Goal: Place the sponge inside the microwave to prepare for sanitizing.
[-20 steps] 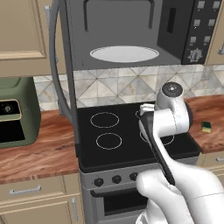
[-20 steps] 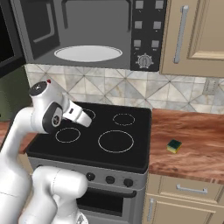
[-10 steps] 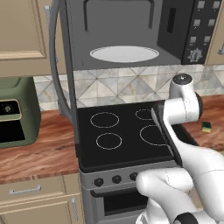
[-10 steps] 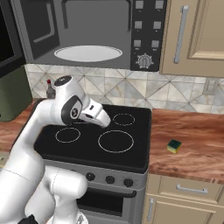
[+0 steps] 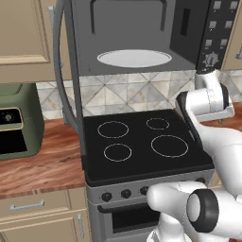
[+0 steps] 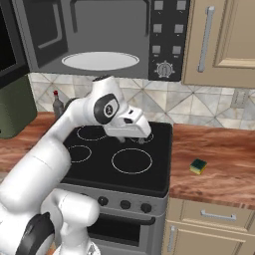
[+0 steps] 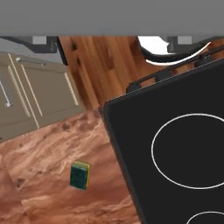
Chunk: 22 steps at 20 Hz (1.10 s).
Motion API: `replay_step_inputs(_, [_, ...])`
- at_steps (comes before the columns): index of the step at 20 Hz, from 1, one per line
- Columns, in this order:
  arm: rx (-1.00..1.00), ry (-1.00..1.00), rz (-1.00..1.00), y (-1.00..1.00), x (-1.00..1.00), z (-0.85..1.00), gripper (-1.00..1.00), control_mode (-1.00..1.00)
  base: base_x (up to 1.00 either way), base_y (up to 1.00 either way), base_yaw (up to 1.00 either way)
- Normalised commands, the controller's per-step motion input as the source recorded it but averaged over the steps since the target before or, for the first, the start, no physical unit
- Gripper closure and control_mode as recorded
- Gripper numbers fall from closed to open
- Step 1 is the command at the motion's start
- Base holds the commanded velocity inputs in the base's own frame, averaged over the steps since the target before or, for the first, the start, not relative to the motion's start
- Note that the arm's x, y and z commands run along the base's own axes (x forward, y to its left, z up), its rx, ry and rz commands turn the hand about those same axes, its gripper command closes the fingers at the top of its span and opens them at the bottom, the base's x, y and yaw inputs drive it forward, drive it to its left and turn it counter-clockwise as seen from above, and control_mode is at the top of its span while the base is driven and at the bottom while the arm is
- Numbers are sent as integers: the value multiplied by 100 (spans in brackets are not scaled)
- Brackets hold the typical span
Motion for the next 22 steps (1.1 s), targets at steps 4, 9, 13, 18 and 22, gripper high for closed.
replay_step_inputs(4, [0,3,-2,-38,-12,7,-100,-100,0,0,0])
replay_step_inputs(9, [5,-3,-4,-35,-25,-2,-100,-100,0,0,0])
replay_step_inputs(13, [3,-2,-2,-28,-21,-18,-100,-100,0,0,0])
replay_step_inputs(18, [2,0,-10,-44,-3,-11,-100,-100,0,0,0])
replay_step_inputs(22, [9,-1,-12,-52,0,-3,-100,-100,0,0,0])
